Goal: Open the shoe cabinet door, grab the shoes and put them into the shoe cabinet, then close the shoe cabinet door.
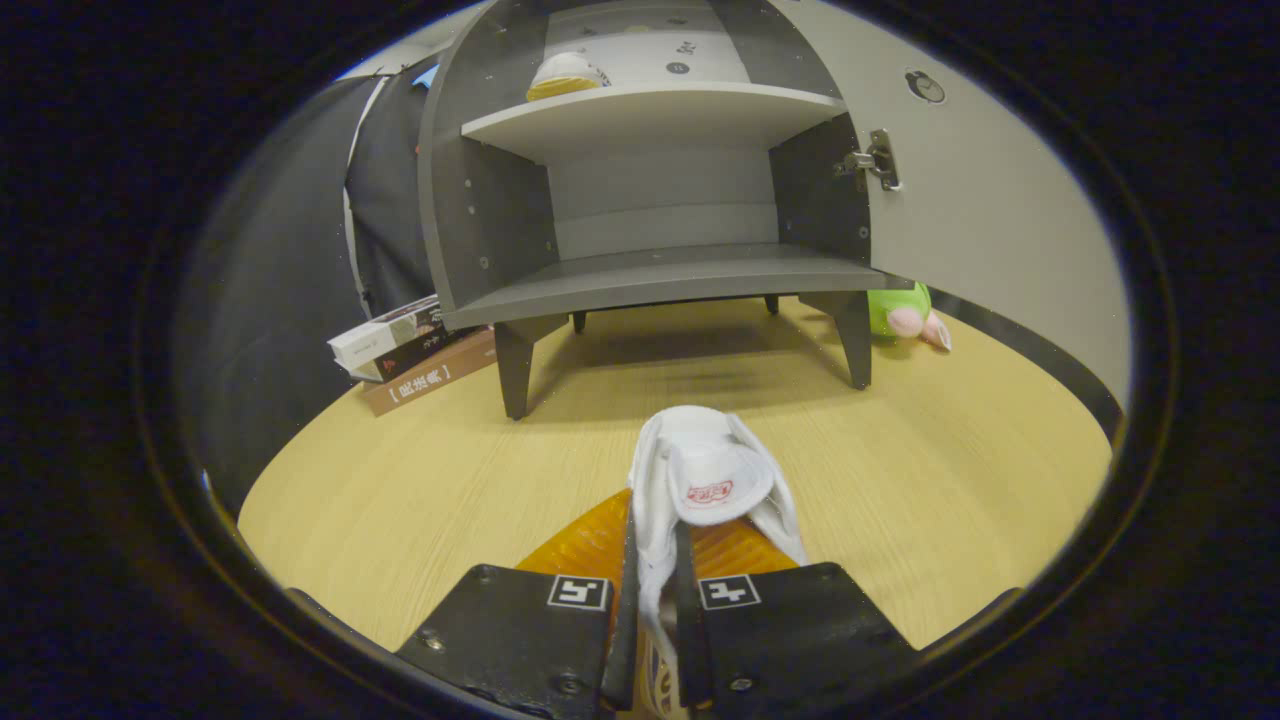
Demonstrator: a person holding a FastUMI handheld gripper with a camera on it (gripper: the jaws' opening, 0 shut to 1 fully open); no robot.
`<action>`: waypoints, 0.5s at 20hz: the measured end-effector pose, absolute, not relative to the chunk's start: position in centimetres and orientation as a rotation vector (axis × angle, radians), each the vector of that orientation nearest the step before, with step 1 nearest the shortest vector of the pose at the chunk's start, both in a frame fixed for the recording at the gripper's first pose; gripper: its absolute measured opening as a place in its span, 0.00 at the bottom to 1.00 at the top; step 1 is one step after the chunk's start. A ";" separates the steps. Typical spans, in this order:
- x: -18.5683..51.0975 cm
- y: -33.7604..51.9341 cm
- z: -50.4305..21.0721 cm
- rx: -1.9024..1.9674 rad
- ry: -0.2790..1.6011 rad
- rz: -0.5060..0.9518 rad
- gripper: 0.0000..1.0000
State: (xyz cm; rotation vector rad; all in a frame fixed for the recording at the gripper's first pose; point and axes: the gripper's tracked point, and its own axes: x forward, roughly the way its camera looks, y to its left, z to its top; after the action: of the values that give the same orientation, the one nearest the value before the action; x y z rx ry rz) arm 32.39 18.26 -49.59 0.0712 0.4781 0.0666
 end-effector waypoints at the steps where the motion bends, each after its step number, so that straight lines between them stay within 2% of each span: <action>1: 32.1 18.3 -49.4 0.074 0.465 0.075 0.14; 3: 31.6 18.4 -49.1 0.077 0.446 0.103 0.08; 5: 30.6 17.9 -48.2 0.075 0.426 0.112 0.06; 10: 28.1 17.1 -41.5 0.049 0.318 0.144 0.06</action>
State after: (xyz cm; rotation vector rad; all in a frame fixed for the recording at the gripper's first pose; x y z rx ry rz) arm 28.12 17.12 -41.46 0.0494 0.3179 0.1435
